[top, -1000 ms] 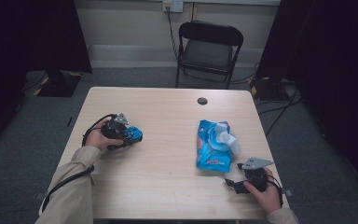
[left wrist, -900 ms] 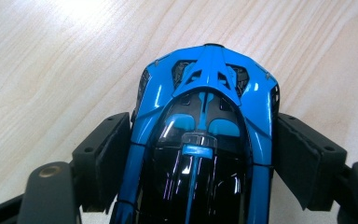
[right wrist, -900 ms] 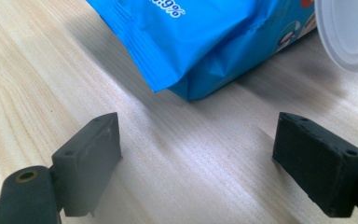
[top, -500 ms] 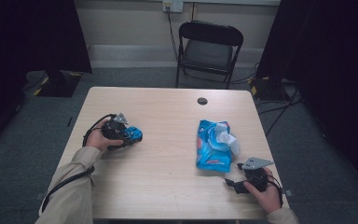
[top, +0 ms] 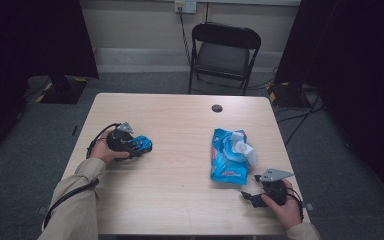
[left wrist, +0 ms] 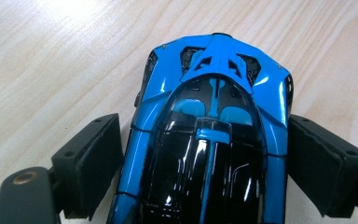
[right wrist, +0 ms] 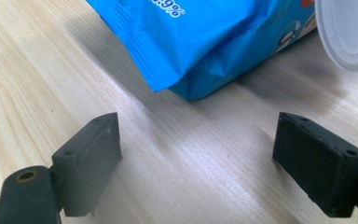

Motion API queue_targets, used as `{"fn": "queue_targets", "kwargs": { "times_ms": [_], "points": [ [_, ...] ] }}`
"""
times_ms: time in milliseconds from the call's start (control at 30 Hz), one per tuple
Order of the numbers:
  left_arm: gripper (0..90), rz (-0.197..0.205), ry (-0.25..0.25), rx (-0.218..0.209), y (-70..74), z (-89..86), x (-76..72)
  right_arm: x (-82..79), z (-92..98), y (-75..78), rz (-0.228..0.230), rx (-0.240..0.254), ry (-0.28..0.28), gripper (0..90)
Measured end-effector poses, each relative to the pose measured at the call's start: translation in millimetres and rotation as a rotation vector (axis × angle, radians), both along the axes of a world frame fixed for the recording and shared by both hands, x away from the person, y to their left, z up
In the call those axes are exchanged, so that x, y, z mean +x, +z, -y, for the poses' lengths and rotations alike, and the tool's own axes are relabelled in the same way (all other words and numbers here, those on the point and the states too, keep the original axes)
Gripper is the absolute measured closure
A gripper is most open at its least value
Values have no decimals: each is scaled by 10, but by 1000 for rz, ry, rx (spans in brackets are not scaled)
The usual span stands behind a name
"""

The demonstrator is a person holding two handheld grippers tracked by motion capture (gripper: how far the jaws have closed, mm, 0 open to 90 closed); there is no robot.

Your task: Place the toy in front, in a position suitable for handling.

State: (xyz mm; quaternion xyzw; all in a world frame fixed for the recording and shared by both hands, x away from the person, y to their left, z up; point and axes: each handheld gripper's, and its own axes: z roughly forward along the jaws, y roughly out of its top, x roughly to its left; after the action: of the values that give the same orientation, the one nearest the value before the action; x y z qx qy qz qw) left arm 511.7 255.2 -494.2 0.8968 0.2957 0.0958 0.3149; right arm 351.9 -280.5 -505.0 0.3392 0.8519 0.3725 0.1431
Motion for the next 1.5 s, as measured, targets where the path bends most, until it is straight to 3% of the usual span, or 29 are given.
{"fn": "queue_targets", "kwargs": {
  "times_ms": [67, 267, 367, 733, 1167, 1300, 1500],
  "points": [
    [212, 2, -13, 5, 22, 16, -13, 0, 0, 0, 0, 0, 0, 140],
    [236, -10, 19, 29, 51, 58, -41, 0, 0, 0, 0, 0, 0, 140],
    [249, -6, 38, 63, 91, 68, -50, 0, 0, 0, 0, 0, -1, 140],
    [252, -29, 82, 43, 244, 26, -60, 1, 3, 1, -2, 1, 0, 141],
    [251, -24, 81, 57, 161, 65, -42, 1, 2, 1, -2, 1, 0, 141],
    [249, -22, 70, 93, 116, 81, -44, 1, 2, 1, -2, 1, 0, 141],
    [248, -18, 68, 75, 99, 63, -44, 1, 3, 1, -2, 1, 1, 141]
  ]
}}
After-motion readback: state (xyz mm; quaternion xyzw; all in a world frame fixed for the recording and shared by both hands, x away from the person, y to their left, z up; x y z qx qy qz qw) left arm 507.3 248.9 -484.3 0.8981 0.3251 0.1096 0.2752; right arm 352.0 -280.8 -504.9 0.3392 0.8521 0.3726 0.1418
